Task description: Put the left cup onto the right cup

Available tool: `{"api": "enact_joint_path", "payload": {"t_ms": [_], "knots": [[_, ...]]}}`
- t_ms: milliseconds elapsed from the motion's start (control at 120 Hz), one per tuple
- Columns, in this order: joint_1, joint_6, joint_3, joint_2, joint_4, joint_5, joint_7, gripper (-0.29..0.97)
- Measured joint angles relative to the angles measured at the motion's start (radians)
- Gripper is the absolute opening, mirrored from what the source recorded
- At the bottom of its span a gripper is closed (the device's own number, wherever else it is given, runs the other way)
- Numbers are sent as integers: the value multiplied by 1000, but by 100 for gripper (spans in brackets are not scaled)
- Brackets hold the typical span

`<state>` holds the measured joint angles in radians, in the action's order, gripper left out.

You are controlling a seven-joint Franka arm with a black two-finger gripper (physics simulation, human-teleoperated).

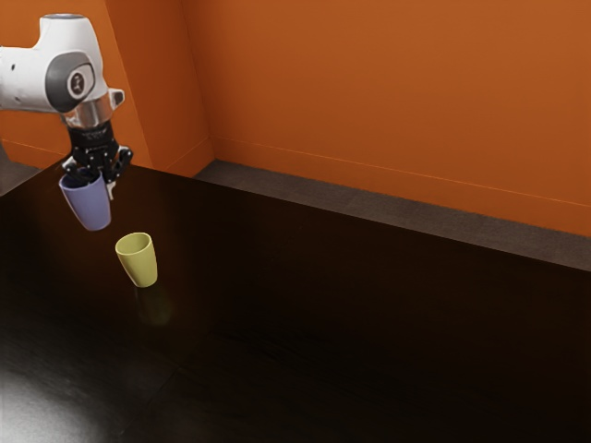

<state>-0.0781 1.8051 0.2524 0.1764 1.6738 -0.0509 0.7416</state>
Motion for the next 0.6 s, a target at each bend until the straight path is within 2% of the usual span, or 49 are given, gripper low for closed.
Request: {"api": "enact_joint_path", "payload": {"t_ms": [308,600], "knots": [[1,-19,-36,-24,-2,-10,-18,-10],[-3,-13,-35,10,-28,-15,-66,-10]]}}
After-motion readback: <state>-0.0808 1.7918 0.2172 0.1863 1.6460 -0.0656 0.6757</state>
